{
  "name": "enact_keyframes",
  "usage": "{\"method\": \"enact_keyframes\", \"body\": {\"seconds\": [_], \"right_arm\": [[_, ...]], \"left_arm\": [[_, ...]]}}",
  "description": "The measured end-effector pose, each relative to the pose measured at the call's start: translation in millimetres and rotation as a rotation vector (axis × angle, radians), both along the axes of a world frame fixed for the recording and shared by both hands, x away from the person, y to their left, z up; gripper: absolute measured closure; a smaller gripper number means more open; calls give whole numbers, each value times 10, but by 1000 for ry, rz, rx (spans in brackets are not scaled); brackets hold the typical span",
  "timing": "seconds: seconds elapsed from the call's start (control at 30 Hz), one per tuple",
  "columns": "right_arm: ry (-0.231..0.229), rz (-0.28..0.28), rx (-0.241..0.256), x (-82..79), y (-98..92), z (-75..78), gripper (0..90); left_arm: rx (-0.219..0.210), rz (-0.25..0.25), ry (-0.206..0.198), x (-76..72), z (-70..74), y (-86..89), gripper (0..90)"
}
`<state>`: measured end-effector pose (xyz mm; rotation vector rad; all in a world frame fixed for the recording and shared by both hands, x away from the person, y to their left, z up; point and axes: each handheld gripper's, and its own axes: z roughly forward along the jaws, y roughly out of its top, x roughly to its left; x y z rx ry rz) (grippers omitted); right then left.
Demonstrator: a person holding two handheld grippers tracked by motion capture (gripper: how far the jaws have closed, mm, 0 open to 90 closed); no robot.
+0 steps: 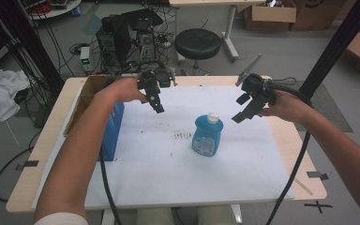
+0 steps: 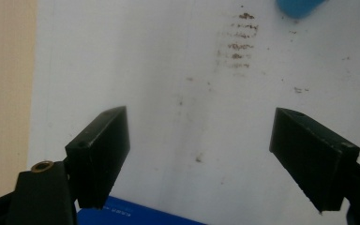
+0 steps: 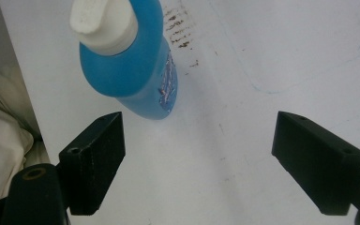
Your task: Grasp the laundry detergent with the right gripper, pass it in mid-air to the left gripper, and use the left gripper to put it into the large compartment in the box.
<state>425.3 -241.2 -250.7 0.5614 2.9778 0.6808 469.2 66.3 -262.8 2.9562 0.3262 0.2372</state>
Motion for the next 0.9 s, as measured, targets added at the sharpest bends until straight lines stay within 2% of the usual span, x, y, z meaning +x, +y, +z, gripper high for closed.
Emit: {"method": "enact_keyframes", "body": {"seconds": [0.33, 0.6, 0.9], "right_arm": [[6, -33, 87, -206, -65, -109, 164], [3, -36, 109, -348, -58, -213, 163], [-16, -64, 161, -494, -87, -358, 164]], "left_arm": [[-4, 2, -1, -4, 6, 26, 209], [-7, 7, -1, -10, 5, 39, 209], [-5, 5, 3, -19, -6, 23, 210]]}}
